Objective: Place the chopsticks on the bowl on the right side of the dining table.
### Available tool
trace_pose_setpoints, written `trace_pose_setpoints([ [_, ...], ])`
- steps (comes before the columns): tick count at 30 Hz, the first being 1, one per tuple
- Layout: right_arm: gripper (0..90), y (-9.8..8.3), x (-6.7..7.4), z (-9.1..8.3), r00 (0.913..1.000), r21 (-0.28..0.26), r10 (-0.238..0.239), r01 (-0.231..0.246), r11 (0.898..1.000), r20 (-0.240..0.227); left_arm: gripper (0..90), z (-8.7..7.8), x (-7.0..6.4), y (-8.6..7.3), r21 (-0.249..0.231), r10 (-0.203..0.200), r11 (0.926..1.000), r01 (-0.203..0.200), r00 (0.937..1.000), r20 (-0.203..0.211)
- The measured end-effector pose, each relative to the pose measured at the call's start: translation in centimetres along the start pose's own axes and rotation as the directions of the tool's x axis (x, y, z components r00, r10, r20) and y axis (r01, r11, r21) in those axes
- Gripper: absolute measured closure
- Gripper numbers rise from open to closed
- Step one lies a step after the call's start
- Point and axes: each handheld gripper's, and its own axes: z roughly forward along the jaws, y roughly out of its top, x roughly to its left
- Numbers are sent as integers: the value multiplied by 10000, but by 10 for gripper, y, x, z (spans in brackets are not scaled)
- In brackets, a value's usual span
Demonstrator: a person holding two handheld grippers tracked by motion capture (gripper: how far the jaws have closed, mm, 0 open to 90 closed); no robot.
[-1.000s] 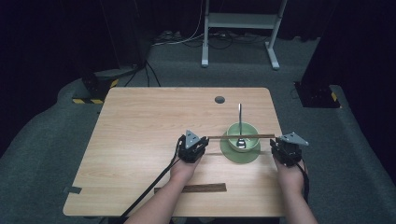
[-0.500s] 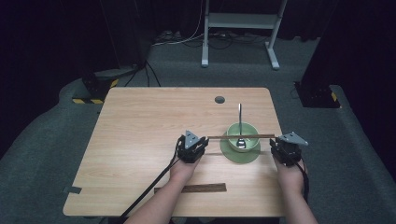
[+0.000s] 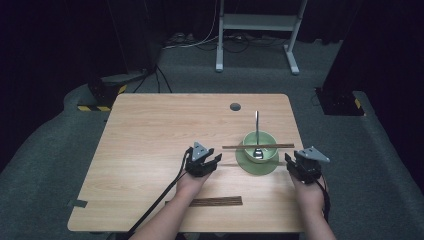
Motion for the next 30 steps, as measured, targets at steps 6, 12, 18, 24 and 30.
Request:
trace_pose_setpoints([
  [6,449,-6,29,-14,9967,-57,-197,193,9998,-786,388,-34,35,-15,421,60,9991,-41,9991,-430],
  [12,375,-18,56,-13,9790,607,149,-26,9982,-2031,267,-89,77,-38,1228,519,9919,-313,9844,-1683],
  [18,375,-31,76,-2,9797,1199,-470,714,9902,-1951,189,-149,128,-74,2055,158,9776,461,9570,-2896],
  [24,388,-42,83,7,9840,1397,-239,491,9890,-1766,153,-185,149,-94,2320,-952,9540,1899,9256,-3663],
  [30,381,-43,84,5,9844,1401,-216,466,9890,-1748,166,-197,141,-102,2245,-957,9572,1828,9317,-3503],
])
